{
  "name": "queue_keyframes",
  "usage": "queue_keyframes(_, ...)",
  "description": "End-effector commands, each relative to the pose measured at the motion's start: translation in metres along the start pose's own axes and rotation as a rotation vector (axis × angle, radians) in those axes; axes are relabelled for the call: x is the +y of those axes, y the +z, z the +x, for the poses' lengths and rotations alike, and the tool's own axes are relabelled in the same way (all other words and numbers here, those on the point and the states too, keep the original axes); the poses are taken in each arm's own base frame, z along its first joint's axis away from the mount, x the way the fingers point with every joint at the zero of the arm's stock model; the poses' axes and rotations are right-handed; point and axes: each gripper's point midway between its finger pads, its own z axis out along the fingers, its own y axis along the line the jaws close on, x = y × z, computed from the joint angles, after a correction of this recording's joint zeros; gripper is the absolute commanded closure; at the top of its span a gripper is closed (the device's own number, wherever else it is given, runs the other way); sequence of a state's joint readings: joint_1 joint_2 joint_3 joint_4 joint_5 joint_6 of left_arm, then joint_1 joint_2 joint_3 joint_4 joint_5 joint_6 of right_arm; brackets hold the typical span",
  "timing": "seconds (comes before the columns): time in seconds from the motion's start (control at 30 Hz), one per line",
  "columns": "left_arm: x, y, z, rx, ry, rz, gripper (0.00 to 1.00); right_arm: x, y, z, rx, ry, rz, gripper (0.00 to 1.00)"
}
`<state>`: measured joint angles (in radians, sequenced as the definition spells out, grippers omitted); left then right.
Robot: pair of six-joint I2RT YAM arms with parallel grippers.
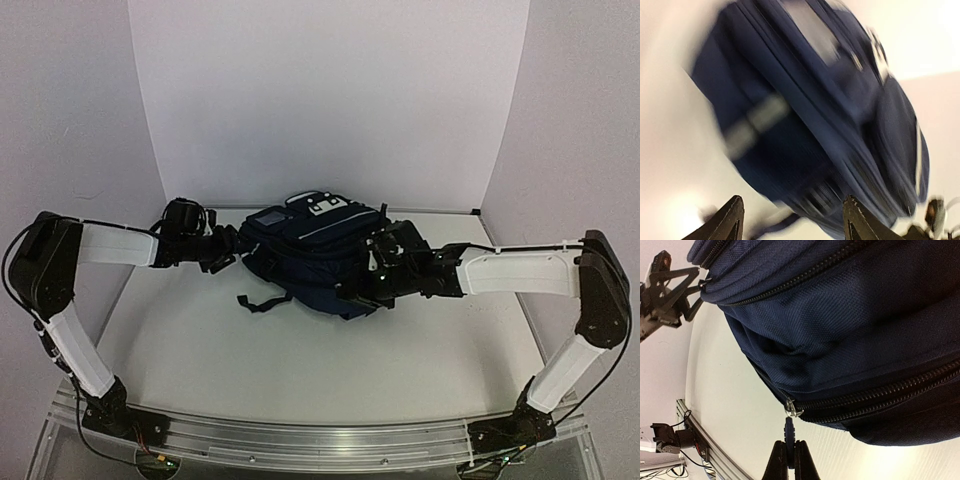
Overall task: Pack the student bag
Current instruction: Zip the student bag at the center of the board.
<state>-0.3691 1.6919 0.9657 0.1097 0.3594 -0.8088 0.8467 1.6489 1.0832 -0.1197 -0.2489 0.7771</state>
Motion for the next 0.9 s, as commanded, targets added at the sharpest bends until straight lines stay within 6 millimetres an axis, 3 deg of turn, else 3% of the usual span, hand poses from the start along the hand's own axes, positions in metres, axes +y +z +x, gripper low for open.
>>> queue_keyframes(0.0, -0.029, -0.007, 0.053, 0.041, -0.166, 0.073, 0.33, 0.017, 0.000, -0.005, 0.003, -0.043, -0.045, 1.00)
queue_keyframes(0.2, -0.050, 0.003, 0.090, 0.100, -0.189, 0.088, 0.35, 0.016, 0.001, -0.004, 0.002, -0.064, -0.044, 1.00)
queue_keyframes(0.47, -0.063, 0.032, 0.099, 0.125, -0.184, 0.107, 0.35, 0.014, -0.002, -0.001, 0.002, -0.071, -0.044, 1.00)
queue_keyframes(0.63, -0.062, 0.047, 0.095, 0.107, -0.180, 0.097, 0.40, 0.017, -0.008, -0.004, -0.014, -0.066, -0.048, 1.00)
queue_keyframes(0.7, -0.062, 0.053, 0.094, 0.101, -0.180, 0.098, 0.51, 0.020, -0.011, -0.006, -0.020, -0.066, -0.048, 1.00)
queue_keyframes(0.87, -0.061, 0.057, 0.092, 0.093, -0.178, 0.102, 0.90, 0.017, -0.030, -0.011, -0.041, -0.030, 0.000, 1.00)
